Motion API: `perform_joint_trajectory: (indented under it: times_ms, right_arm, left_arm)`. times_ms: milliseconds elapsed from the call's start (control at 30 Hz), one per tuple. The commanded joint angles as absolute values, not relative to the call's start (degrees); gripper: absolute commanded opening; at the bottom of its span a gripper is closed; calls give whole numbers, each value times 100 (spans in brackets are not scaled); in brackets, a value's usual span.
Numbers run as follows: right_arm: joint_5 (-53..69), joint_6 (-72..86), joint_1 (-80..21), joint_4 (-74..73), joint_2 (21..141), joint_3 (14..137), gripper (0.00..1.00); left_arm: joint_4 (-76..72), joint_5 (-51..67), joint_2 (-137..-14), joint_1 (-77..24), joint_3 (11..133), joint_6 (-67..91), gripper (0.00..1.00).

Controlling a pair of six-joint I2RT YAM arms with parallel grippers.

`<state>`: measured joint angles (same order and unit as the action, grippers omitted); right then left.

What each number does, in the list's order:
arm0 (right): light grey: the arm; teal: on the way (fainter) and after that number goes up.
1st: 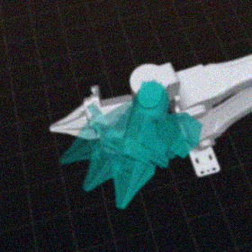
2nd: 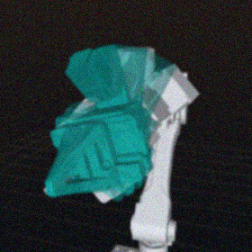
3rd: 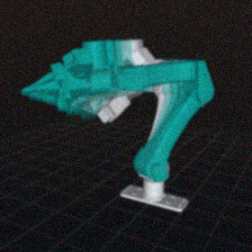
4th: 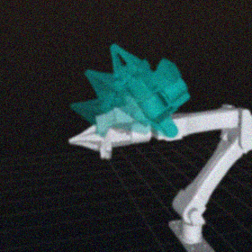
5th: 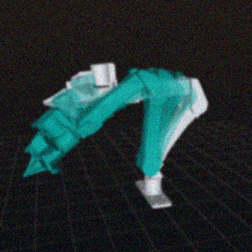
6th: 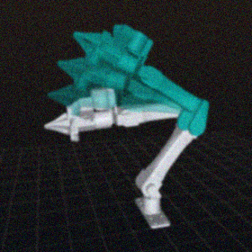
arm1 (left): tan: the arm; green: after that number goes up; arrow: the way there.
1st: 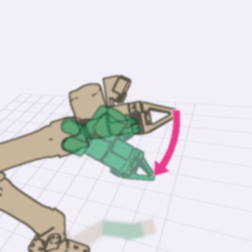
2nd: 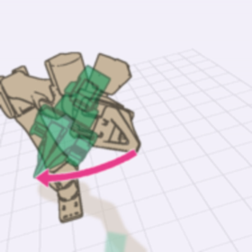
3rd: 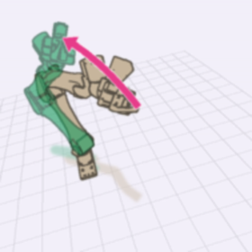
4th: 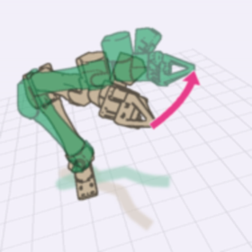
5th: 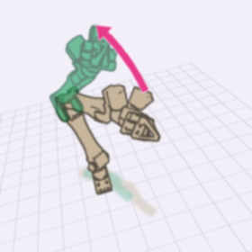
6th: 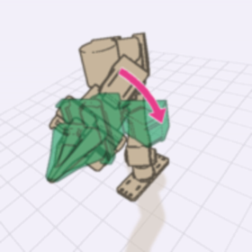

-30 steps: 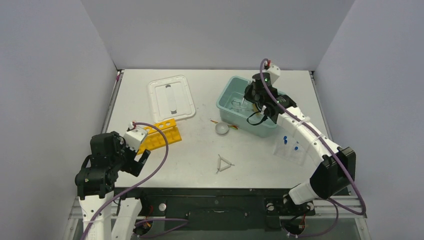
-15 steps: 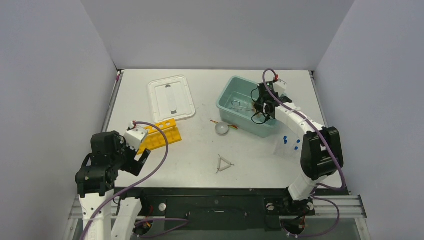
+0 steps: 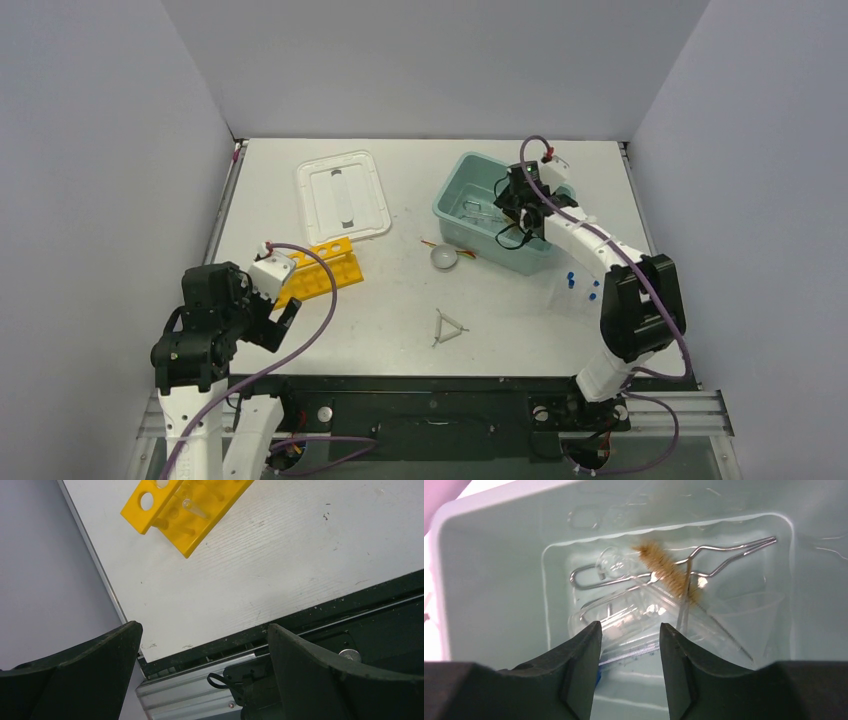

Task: Organize the chemistry lab equipment
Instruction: Place the chemistry item in the storage box.

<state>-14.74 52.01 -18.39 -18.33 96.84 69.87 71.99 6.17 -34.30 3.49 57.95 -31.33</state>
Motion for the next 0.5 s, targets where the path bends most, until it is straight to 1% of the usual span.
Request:
perform_joint_trajectory:
  times_ms: [0,100,267,367,467]
  right_arm:
    - [-2012,4791,-2253,-1721,8847,7049,43]
    - [-2219,4662,-2684,-1672,8213,6645,44]
    - [-2254,4905,-3416,-1594,7670,5951,44]
    - [-2101,5132,-3734,-1320,7650,5594,45]
    - [-1978,5438,-4017,-1204,7995,5440,45]
  left_arm:
    - [7148,649,-3509,371,5956,-3150,97]
    - [7118,691,-3576,371,5970,-3105,97]
    - [7074,719,-3624,374,5982,-3083,97]
    - [7087,745,-3625,369,5978,-3068,97]
    - [7104,754,-3609,369,5977,-3061,97]
